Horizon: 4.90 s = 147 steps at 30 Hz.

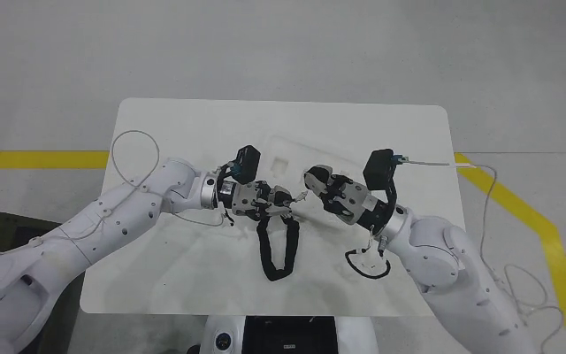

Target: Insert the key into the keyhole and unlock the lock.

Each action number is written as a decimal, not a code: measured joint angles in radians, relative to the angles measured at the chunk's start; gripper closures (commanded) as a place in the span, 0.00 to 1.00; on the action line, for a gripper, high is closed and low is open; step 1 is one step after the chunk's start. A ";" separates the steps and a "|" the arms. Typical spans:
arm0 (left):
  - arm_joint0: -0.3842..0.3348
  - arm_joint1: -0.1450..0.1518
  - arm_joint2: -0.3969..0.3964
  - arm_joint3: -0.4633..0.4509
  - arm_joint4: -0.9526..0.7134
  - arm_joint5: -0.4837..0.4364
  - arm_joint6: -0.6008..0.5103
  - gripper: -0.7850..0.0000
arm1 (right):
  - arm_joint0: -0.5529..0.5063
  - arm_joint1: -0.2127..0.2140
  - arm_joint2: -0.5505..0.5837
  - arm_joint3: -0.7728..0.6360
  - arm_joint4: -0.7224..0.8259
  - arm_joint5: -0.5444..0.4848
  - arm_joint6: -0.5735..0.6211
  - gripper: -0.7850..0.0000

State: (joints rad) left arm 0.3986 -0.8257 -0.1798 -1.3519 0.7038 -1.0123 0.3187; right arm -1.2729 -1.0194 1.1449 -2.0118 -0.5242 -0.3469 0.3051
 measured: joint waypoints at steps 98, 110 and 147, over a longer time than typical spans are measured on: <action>-0.085 0.009 0.010 -0.067 0.016 0.000 -0.168 1.00 | 0.218 -0.015 -0.052 -0.057 -0.467 -0.392 0.485 0.92; -0.083 0.009 0.010 -0.078 0.020 0.000 -0.170 1.00 | 0.222 -0.013 -0.064 -0.042 -0.381 -0.328 0.526 1.00; 0.003 0.038 -0.146 -0.077 0.080 0.000 -0.180 1.00 | 0.157 -0.007 -0.025 -0.089 -0.283 -0.123 0.454 0.00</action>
State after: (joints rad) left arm 0.4013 -0.7874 -0.3261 -1.4284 0.7833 -1.0123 0.1386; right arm -1.1155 -1.0265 1.1194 -2.1006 -0.8072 -0.4700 0.7589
